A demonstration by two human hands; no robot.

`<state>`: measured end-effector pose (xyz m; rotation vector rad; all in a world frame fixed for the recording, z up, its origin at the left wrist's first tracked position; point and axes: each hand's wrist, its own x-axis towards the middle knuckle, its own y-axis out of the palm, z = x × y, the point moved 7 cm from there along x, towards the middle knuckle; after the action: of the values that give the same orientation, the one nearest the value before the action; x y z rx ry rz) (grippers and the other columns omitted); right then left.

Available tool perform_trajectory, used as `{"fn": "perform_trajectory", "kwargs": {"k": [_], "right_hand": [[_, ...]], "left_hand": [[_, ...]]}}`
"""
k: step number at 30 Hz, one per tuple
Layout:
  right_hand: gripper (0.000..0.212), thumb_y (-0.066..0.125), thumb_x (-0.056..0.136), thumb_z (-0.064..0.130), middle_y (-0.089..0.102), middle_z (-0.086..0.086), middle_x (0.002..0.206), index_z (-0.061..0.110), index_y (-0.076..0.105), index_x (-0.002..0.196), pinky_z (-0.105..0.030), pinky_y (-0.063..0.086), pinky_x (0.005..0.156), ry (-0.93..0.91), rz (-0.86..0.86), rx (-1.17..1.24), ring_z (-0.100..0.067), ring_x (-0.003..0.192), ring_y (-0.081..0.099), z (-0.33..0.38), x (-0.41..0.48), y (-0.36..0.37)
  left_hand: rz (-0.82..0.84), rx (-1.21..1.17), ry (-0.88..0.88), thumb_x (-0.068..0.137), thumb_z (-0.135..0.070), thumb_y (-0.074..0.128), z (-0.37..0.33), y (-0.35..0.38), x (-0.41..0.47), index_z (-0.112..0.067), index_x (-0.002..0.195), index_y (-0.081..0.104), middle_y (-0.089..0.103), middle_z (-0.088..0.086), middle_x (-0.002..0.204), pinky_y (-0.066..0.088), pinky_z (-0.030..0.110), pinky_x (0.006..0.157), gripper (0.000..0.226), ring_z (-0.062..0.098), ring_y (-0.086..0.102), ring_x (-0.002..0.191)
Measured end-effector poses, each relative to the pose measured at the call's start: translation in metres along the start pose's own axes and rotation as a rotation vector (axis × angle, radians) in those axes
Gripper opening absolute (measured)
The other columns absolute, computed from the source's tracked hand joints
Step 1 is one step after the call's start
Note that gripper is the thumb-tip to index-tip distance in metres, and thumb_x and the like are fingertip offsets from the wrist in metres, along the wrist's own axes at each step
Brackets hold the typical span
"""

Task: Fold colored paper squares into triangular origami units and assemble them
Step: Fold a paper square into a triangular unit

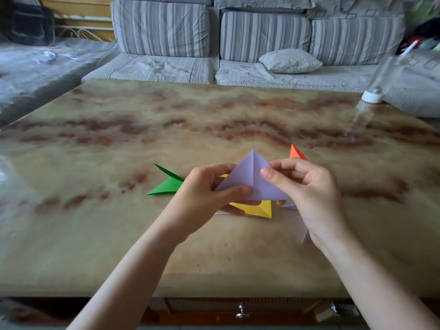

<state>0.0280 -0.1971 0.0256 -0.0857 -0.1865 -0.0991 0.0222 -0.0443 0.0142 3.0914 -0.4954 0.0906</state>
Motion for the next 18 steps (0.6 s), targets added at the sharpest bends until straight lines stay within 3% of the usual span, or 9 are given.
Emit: {"fn": "perform_trajectory", "kwargs": {"k": [6,15,18], "right_hand": [[0.007,0.074,0.077,0.014,0.067,0.01,0.062,0.019,0.069,0.077,-0.015,0.043,0.046,0.004,0.0,-0.023,-0.001,0.054,0.056,0.001,-0.001,0.0003],[0.007,0.074,0.075,0.017,0.067,0.009,0.063,0.017,0.069,0.08,-0.013,0.043,0.047,0.008,0.009,0.03,-0.002,0.053,0.056,0.0016,0.0,0.0008],[0.031,0.078,0.064,0.027,0.066,0.005,0.064,0.011,0.068,0.089,-0.017,0.045,0.048,0.1,0.081,0.108,-0.007,0.051,0.057,-0.0043,0.0,0.0052]], "left_hand": [[-0.021,0.032,-0.03,0.08,-0.003,0.07,0.0014,0.0009,-0.0013,-0.011,0.102,0.067,0.075,0.004,0.087,0.054,0.02,0.059,0.024,0.017,0.073,0.079],[-0.124,0.082,-0.049,0.076,-0.003,0.074,0.0043,-0.0012,-0.0009,-0.005,0.089,0.07,0.075,0.004,0.074,0.052,0.018,0.053,0.014,0.015,0.073,0.068],[-0.196,-0.027,-0.034,0.076,-0.004,0.074,0.0008,-0.0053,-0.0013,-0.005,0.088,0.071,0.075,0.006,0.074,0.053,0.019,0.055,0.012,0.014,0.073,0.068]]}}
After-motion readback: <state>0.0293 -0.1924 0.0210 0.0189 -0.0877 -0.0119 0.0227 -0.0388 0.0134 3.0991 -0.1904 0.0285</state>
